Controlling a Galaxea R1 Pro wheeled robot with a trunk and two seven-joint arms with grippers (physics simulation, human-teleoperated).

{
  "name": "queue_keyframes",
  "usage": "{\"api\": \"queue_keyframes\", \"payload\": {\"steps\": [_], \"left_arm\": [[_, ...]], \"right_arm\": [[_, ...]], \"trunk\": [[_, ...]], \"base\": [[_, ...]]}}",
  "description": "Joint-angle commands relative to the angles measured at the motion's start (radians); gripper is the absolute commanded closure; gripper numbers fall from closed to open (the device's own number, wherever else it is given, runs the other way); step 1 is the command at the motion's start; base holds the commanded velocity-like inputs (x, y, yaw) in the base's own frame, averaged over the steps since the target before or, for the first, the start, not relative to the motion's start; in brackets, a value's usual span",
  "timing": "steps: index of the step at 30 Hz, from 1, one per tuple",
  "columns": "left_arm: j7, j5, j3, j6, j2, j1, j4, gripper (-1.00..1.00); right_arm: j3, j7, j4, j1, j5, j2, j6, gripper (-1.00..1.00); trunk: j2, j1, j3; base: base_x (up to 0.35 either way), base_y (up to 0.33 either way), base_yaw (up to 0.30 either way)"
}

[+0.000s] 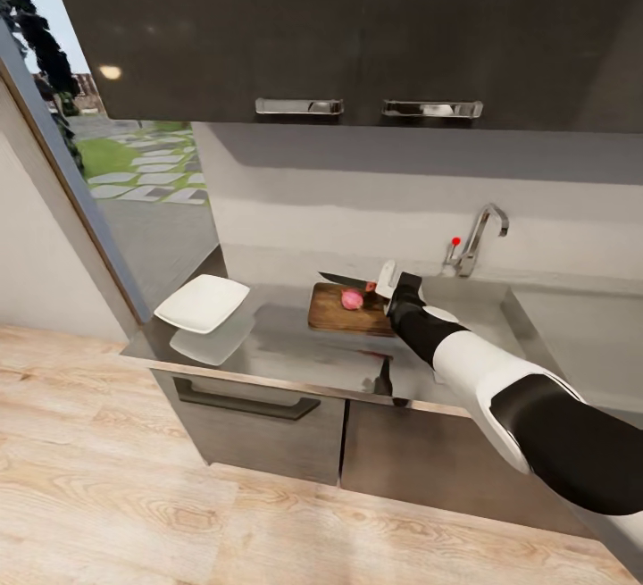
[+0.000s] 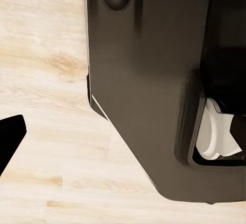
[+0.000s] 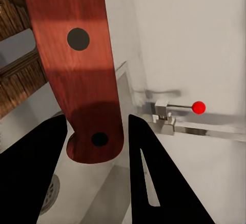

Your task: In the kitchen, take the Vidalia onion out of the sink, dice it on the chopping board with the paring knife, put the diced onion into the bowl on the countertop, then place both the paring knife and the chopping board into the sink.

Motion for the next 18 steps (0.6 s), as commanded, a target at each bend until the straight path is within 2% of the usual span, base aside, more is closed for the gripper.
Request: {"api": "queue_keyframes", "payload": {"steps": [1,6,7,11,13,18], "left_arm": [[-0.006,0.01,-0.007,-0.007,0.0,-0.002,0.005,-1.0],[-0.006,0.01,-0.007,-0.007,0.0,-0.002,0.005,-1.0],[-0.006,0.01,-0.007,-0.01,0.004,0.0,0.005,-1.0],[-0.006,0.01,-0.007,-0.01,0.005,0.0,0.005,-1.0],[-0.006,0.01,-0.007,-0.01,0.007,0.0,0.005,-1.0],[-0.006,0.01,-0.007,-0.011,0.009,0.0,0.005,-1.0]], "right_arm": [[0.005,0.002,0.0,-0.001,0.004,0.0,0.005,1.0],[0.004,0.002,0.0,-0.001,0.004,0.0,0.005,1.0],[-0.002,0.005,-0.006,0.005,0.009,0.006,-0.001,1.0],[0.021,0.001,0.0,0.025,0.002,0.028,0.016,1.0],[0.032,0.001,0.005,0.015,-0.002,0.04,0.018,1.0],[0.05,0.002,0.007,0.023,0.023,0.068,0.015,1.0]], "trunk": [[-0.002,0.001,-0.002],[-0.002,0.001,-0.002],[-0.002,0.001,-0.002],[-0.002,0.001,-0.002],[-0.002,0.001,-0.002],[-0.002,0.001,-0.002]], "base": [[0.0,0.0,0.0],[0.0,0.0,0.0],[0.0,0.0,0.0],[0.0,0.0,0.0],[0.0,0.0,0.0],[0.0,0.0,0.0]]}}
